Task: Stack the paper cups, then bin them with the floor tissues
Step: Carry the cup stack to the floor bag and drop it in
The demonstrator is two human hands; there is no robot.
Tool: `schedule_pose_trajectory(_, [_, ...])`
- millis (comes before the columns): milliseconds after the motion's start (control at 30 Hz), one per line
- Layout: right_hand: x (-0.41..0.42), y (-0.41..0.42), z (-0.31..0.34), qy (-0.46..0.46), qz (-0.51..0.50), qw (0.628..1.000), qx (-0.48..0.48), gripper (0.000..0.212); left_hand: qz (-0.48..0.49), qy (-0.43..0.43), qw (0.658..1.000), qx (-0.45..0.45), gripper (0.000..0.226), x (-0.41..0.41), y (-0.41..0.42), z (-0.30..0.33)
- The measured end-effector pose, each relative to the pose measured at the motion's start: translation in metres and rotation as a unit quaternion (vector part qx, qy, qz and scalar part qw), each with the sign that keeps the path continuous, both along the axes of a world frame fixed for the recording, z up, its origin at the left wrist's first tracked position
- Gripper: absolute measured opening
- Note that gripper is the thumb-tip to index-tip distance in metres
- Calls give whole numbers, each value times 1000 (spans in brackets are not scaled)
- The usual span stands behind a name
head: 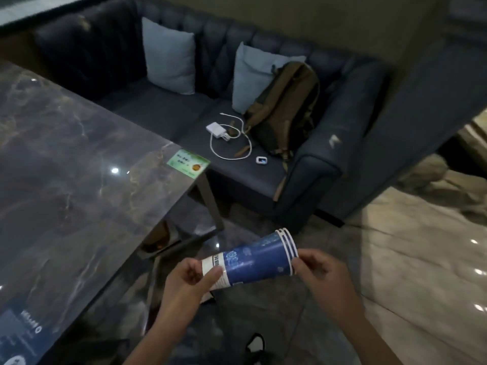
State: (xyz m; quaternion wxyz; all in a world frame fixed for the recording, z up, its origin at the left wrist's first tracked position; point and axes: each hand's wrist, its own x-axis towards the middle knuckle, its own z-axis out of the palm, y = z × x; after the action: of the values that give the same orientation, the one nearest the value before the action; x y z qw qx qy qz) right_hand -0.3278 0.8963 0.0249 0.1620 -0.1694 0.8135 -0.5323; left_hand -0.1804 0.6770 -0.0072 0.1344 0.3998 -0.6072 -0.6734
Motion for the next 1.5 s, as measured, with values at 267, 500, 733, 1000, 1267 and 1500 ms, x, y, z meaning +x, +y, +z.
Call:
schedule_pose_trajectory(267, [-1, 33, -23, -49, -47, 995, 74, 23, -43, -84, 996, 0, 27, -25, 23, -25])
schedule_pose_trajectory(500, [-35, 22, -48, -97, -26, 976, 192, 21, -37, -183, 977, 105, 17, -57, 13, -73])
schedule_pose_trajectory(733, [-84, -8, -57, -105, 15, 960, 260, 16, -24, -211, 960, 182, 25, -81, -2, -101])
schedule_pose_trajectory(1000, [-136, -18, -70, -130, 87, 945, 286, 17, 31, -221, 947, 232, 11, -108, 3, -109])
schedule_pose_trajectory(1267, [-213, -6, -104, -186, 191, 922, 281, 10, 138, -231, 936, 227, 21, -143, 60, -110])
schedule_pose_trajectory(1500, [-253, 11, -154, -210, 252, 905, 273, 22, 235, -232, 907, 262, 29, -170, 111, -132])
